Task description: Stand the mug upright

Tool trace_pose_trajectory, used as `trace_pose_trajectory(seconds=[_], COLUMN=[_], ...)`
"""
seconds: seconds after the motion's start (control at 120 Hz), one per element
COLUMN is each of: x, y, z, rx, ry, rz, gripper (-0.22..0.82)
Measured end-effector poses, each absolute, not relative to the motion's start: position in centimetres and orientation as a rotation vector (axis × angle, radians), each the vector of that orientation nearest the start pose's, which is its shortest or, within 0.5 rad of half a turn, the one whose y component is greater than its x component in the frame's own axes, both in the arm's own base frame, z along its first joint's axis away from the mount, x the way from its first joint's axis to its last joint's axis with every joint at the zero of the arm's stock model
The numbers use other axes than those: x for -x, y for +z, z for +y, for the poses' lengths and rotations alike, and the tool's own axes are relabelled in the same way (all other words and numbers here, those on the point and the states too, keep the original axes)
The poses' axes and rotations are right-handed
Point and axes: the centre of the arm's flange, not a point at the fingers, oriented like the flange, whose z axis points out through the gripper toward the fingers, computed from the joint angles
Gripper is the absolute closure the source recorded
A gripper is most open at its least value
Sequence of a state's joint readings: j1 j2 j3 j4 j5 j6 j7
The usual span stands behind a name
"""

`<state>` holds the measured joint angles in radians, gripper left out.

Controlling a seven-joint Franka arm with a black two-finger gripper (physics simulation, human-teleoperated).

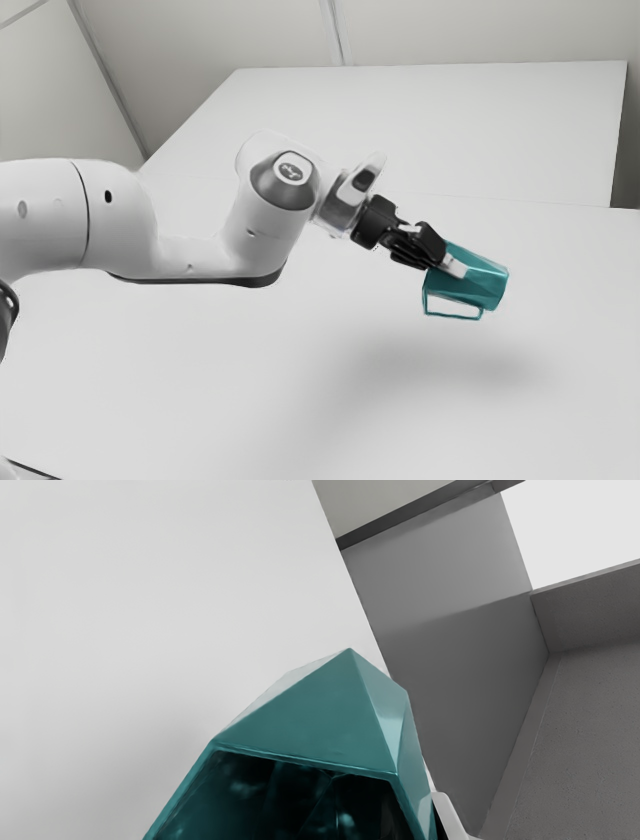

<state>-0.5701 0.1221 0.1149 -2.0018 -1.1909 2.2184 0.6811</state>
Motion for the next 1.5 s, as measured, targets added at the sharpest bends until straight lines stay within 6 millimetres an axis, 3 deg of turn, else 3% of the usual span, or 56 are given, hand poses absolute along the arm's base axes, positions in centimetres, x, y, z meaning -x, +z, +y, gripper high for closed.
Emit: trace_pose_trajectory(seconds=[0.192, 0.317, 0.567, 0.8, 1.125, 1.292, 1.5], x=[-52.1, -51.7, -50.7, -48.2, -46.9, -46.2, -46.4], y=[47.0, 48.2, 45.9, 44.5, 41.4, 39.2, 38.4], z=[-24.0, -21.1, -14.6, -9.3, -5.4, -4.3, -4.0], rx=[-2.440, -2.641, -2.944, -3.063, -3.152, -3.174, -3.197], ry=[0.283, 0.249, 0.093, 0.014, -0.121, -0.162, -0.106], rz=[-0.742, -0.896, -0.943, -0.850, -0.751, -0.722, -0.713], gripper=[0.78, 0.78, 0.78, 0.78, 0.78, 0.78, 0.78])
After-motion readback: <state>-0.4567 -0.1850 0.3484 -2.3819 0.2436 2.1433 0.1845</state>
